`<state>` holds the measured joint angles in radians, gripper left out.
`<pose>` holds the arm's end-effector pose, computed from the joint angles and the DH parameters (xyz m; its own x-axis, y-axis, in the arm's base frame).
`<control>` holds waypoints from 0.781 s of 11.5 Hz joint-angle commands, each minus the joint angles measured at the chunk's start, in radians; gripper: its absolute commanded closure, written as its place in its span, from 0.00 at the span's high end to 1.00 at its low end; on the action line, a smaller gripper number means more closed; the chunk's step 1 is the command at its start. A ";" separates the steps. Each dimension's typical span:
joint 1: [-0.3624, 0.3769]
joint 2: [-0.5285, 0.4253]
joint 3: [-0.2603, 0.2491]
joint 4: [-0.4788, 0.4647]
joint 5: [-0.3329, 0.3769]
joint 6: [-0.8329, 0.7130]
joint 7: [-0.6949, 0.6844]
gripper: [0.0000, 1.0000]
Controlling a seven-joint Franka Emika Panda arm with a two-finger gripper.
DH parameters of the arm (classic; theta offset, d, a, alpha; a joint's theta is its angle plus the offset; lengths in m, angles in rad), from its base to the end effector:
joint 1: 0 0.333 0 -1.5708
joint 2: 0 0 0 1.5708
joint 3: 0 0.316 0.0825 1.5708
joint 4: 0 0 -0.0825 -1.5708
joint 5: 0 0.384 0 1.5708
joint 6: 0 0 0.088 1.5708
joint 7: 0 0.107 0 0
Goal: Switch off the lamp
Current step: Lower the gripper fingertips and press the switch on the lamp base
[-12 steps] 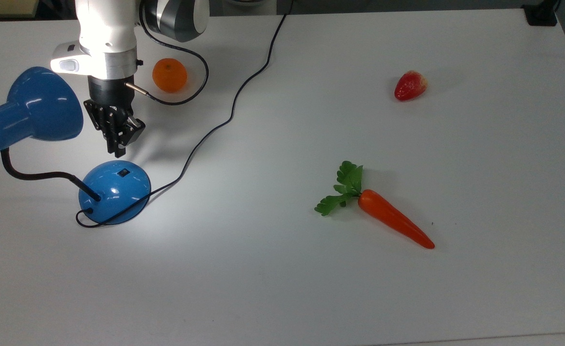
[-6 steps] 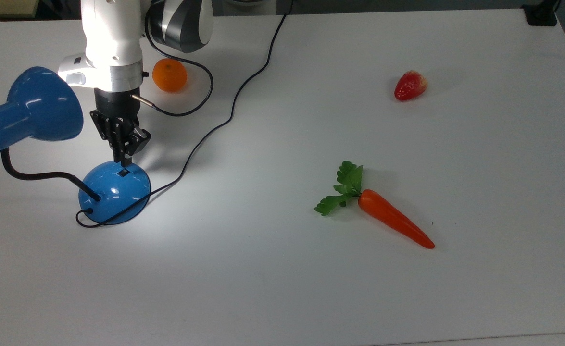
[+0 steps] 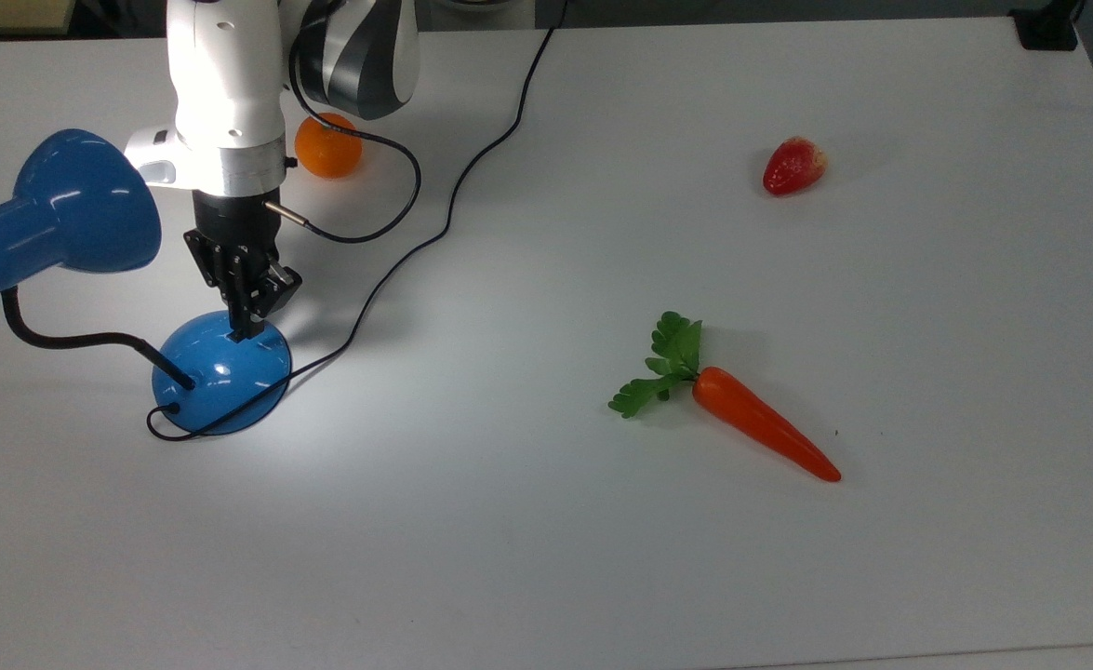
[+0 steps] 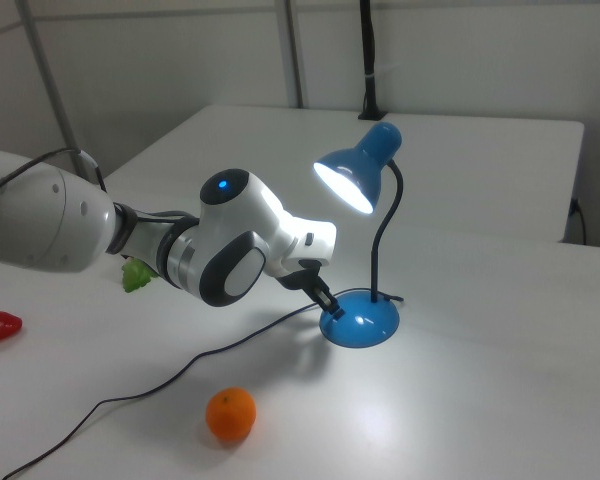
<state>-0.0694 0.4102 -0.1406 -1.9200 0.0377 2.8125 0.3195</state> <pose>0.6511 -0.1328 0.3338 0.7510 -0.4804 0.4531 -0.4827 -0.8676 -0.1199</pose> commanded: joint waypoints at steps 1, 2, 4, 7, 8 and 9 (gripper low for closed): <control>0.016 0.018 -0.010 0.009 0.004 0.022 0.019 0.20; 0.016 0.019 -0.010 0.009 0.004 0.022 0.019 0.20; 0.016 0.027 -0.010 0.009 0.002 0.022 0.021 0.20; 0.017 0.030 -0.010 0.009 0.001 0.022 0.021 0.20; 0.017 0.036 -0.010 0.009 -0.004 0.022 0.021 0.20; 0.017 0.039 -0.010 0.007 -0.005 0.022 0.021 0.19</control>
<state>-0.0661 0.4264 -0.1406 -1.9160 0.0376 2.8125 0.3220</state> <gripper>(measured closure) 0.802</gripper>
